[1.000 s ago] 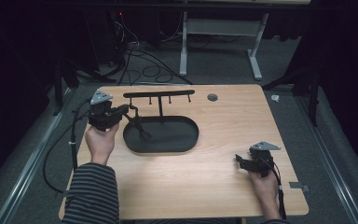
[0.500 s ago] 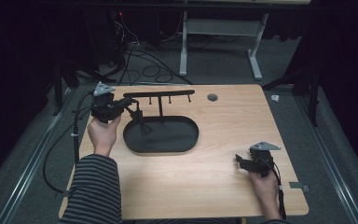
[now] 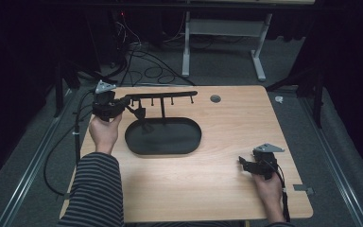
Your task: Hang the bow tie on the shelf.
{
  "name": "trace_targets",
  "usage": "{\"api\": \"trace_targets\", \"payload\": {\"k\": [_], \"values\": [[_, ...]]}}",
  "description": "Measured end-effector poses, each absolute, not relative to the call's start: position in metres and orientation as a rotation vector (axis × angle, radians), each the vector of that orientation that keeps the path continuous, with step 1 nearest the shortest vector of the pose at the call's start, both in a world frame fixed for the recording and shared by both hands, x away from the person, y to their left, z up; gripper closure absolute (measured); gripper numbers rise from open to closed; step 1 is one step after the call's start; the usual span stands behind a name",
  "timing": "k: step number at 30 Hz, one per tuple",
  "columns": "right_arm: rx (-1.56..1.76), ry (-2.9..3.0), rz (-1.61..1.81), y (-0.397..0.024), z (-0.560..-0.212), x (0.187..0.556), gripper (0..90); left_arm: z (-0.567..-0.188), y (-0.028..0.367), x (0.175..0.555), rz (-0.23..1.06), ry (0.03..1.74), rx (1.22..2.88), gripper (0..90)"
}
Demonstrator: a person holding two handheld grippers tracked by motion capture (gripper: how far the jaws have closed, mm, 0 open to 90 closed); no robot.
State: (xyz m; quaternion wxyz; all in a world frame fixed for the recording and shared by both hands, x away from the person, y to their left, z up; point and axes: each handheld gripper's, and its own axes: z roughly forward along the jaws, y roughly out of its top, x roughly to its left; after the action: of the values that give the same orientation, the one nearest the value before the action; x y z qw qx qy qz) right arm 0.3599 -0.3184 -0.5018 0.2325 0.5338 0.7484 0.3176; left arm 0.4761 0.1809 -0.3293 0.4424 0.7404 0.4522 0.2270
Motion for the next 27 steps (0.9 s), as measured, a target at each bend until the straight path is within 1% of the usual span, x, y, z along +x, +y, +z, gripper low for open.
{"api": "trace_targets", "payload": {"k": [27], "values": [[1.468,2.058,0.875,-0.319,-0.502,0.36,32.2,-0.337,0.179,0.491,0.587,1.155,1.855,88.3]]}}
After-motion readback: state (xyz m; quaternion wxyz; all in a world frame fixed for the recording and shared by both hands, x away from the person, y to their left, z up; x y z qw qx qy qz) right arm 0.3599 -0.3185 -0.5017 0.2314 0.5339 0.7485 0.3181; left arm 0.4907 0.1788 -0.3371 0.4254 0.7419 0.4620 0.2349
